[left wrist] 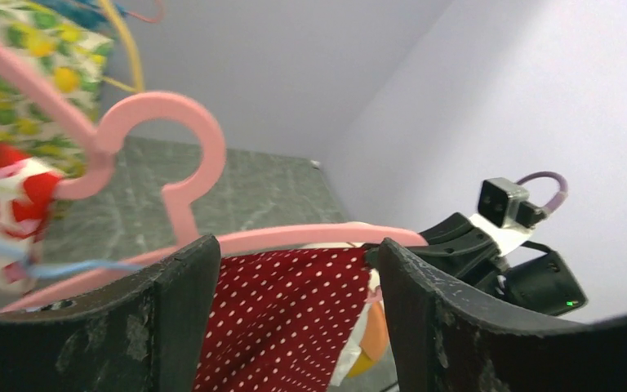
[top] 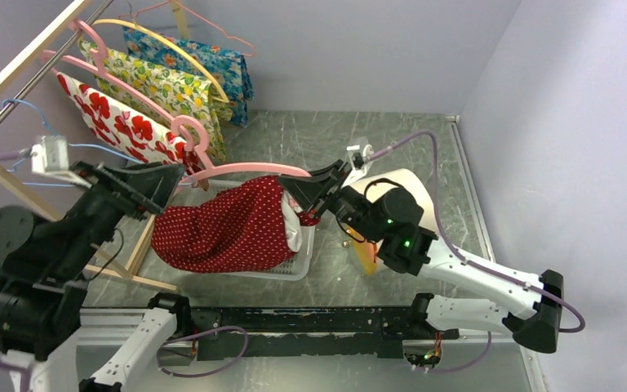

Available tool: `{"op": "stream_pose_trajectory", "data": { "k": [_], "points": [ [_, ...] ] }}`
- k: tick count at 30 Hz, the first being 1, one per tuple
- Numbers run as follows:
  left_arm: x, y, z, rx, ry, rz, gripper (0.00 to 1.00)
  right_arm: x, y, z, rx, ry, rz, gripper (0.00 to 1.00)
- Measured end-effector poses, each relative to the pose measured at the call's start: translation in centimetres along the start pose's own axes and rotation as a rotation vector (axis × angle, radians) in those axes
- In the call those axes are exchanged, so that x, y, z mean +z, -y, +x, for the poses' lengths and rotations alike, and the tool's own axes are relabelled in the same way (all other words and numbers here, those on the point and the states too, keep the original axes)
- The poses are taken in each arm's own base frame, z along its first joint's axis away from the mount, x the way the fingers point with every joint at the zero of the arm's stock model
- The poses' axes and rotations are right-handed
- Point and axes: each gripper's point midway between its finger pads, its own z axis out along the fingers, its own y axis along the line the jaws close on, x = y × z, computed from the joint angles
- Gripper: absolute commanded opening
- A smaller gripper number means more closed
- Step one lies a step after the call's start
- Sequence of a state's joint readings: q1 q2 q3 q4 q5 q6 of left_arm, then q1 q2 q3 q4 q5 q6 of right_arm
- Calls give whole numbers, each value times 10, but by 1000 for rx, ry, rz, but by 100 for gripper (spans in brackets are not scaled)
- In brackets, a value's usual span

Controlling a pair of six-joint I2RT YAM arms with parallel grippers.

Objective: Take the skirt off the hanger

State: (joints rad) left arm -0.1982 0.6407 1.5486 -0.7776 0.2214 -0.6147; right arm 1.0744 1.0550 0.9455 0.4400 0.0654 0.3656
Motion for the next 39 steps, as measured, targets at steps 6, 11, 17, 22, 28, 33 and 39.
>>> {"op": "stream_pose_trajectory", "data": {
  "k": [6,11,17,22,28,33,39],
  "points": [
    [44,26,4,-86,-73,179,61,-15,9,0,-40,-5,34,0],
    [77,28,17,-140,-144,249,64,-21,10,-6,-58,3,47,0],
    [97,7,49,-219,-227,226,66,-31,5,-27,-56,57,40,0],
    [98,3,55,-228,-233,221,69,-36,1,-38,-57,86,30,0],
    [103,5,50,-219,-215,236,65,-37,2,-36,-58,82,29,0],
    [118,-1,55,-228,-219,240,66,-36,2,-34,-58,79,26,0],
    [133,-6,71,-227,-261,218,67,-35,1,-33,-59,74,20,0]
  ]
}}
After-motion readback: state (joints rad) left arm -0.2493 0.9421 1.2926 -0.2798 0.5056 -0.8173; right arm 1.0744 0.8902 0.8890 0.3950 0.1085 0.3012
